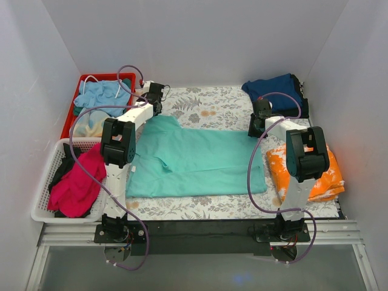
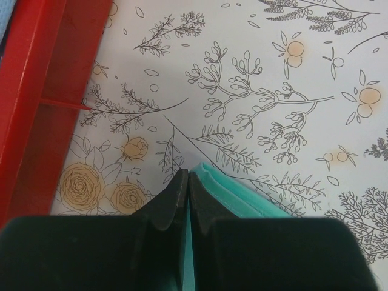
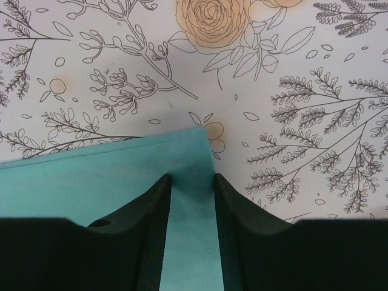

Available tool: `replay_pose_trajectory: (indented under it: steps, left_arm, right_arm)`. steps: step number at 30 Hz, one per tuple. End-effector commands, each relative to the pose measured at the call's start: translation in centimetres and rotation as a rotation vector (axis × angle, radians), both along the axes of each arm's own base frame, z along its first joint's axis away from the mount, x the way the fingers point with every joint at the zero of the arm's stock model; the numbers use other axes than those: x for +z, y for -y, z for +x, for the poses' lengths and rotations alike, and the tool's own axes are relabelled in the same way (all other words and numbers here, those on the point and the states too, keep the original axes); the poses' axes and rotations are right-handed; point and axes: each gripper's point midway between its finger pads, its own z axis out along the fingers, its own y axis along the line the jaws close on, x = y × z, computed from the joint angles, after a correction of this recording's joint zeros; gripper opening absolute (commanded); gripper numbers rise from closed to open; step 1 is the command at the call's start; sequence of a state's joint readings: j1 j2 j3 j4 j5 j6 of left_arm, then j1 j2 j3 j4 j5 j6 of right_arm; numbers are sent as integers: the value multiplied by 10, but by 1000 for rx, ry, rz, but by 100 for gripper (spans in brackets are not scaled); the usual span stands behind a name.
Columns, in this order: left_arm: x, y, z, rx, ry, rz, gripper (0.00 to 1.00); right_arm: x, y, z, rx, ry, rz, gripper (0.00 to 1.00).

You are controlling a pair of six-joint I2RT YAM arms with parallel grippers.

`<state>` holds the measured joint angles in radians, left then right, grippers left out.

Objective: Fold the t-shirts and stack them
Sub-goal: Fold the tshirt

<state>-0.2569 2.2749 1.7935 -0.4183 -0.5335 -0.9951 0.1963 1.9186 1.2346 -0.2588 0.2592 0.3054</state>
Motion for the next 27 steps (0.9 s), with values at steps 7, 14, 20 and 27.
replay_pose_trajectory:
  steps: [7,14,20,27]
  left_arm:
    - [54,-7,10,12,108,-32,0]
    - [49,-7,10,11,98,-36,0]
    - [50,-10,10,13,97,-34,0]
    - [48,-9,11,10,92,-45,0]
  right_arm:
    - [18,14,8,-29,41,-58,46]
    - [27,10,20,-20,67,-30,48]
    - [32,11,24,-38,93,-20,47]
    - [9,2,33,-6,45,34,45]
